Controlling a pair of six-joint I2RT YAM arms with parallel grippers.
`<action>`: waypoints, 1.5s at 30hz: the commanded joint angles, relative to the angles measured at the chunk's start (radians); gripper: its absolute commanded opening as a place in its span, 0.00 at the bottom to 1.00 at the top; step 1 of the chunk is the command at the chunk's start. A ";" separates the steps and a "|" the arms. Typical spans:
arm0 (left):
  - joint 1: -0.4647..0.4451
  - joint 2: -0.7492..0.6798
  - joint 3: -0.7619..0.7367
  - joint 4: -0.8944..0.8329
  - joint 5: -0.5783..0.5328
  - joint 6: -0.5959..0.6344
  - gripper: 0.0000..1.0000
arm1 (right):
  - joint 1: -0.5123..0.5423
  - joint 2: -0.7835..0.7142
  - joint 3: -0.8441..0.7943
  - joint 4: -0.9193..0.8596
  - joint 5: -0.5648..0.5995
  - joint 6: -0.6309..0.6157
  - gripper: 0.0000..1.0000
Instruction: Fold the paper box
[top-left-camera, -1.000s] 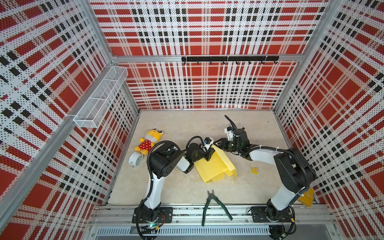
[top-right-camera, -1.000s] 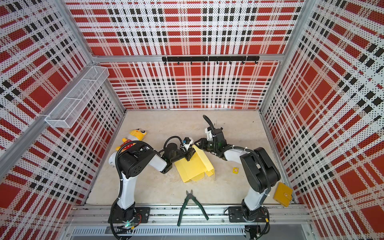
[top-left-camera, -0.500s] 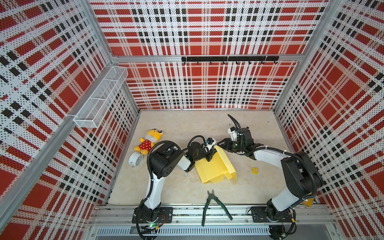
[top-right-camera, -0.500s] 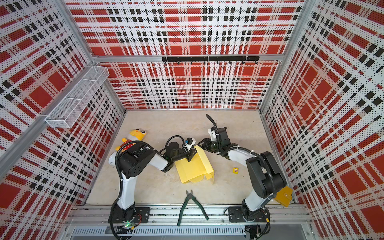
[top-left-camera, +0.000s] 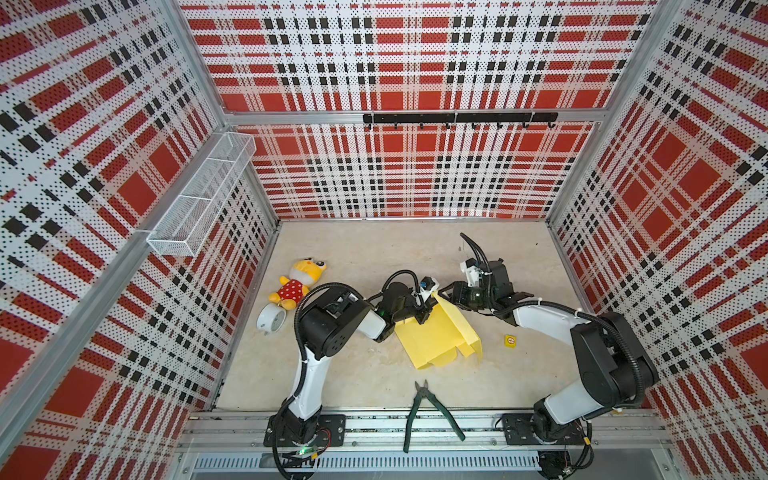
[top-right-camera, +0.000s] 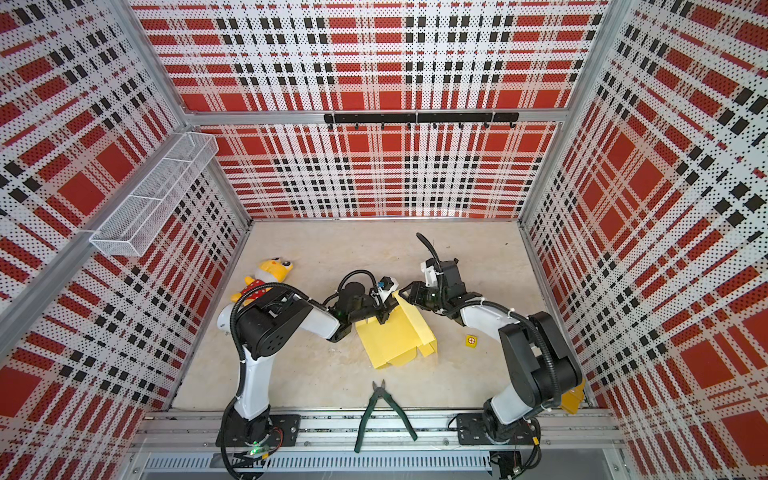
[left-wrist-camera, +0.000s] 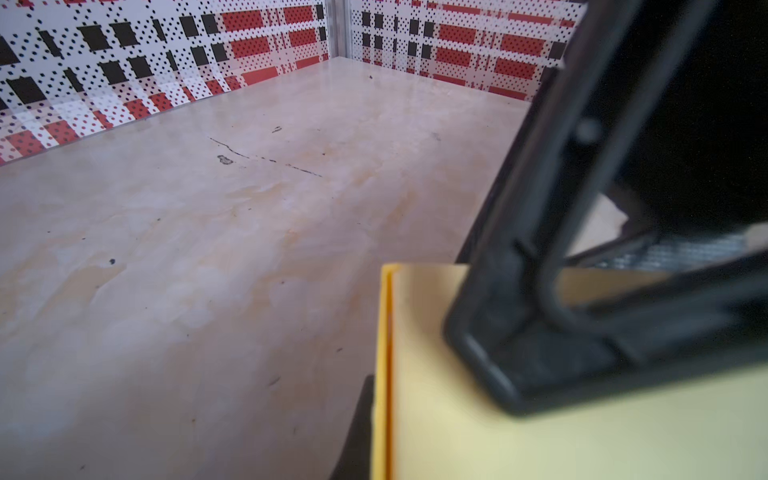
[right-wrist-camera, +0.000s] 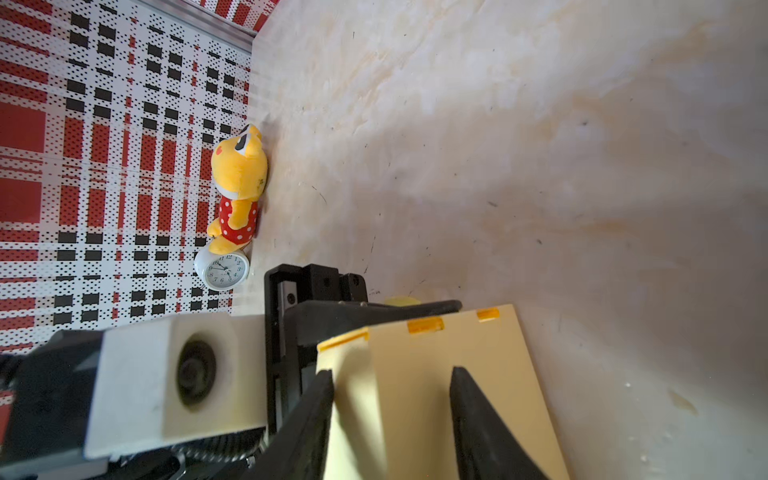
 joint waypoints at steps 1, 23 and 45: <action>0.011 -0.050 0.047 -0.105 -0.030 -0.025 0.00 | -0.007 -0.066 0.003 -0.041 0.039 -0.052 0.50; 0.119 -0.110 0.643 -1.063 0.047 0.222 0.09 | -0.052 -0.558 0.071 -0.442 0.453 -0.388 0.67; 0.133 -0.056 1.061 -1.869 0.052 1.035 0.19 | -0.285 -0.689 -0.068 -0.363 0.441 -0.271 1.00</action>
